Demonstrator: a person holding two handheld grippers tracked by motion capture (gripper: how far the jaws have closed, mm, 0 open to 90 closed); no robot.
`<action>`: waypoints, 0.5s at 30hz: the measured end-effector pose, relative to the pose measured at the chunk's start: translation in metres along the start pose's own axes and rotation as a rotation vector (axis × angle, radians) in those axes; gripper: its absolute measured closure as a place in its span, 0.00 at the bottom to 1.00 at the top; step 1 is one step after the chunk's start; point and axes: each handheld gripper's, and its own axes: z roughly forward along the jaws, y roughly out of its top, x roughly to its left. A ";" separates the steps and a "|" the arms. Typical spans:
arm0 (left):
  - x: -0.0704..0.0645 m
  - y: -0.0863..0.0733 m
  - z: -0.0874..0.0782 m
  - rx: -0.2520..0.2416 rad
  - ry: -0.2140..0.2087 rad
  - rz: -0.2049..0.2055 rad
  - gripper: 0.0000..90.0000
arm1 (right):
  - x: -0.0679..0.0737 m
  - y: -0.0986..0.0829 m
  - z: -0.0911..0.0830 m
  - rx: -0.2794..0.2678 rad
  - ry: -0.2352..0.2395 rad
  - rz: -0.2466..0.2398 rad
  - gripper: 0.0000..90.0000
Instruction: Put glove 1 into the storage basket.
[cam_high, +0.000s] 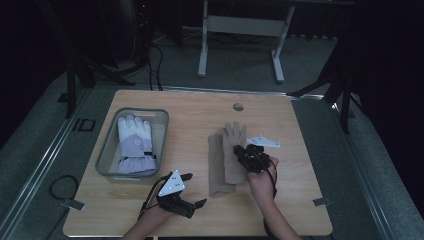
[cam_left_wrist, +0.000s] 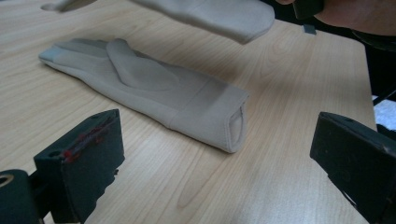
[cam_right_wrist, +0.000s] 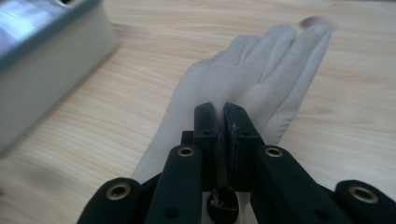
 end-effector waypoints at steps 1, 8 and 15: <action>0.000 0.000 0.000 0.001 0.000 0.001 0.03 | 0.004 0.001 0.001 -0.004 0.011 0.018 0.94; -0.001 0.000 0.000 -0.003 -0.013 -0.001 0.03 | 0.028 -0.003 0.015 0.018 0.027 -0.004 0.93; -0.001 0.001 0.000 -0.005 -0.016 -0.004 0.03 | 0.029 -0.018 0.029 0.067 0.016 0.009 0.93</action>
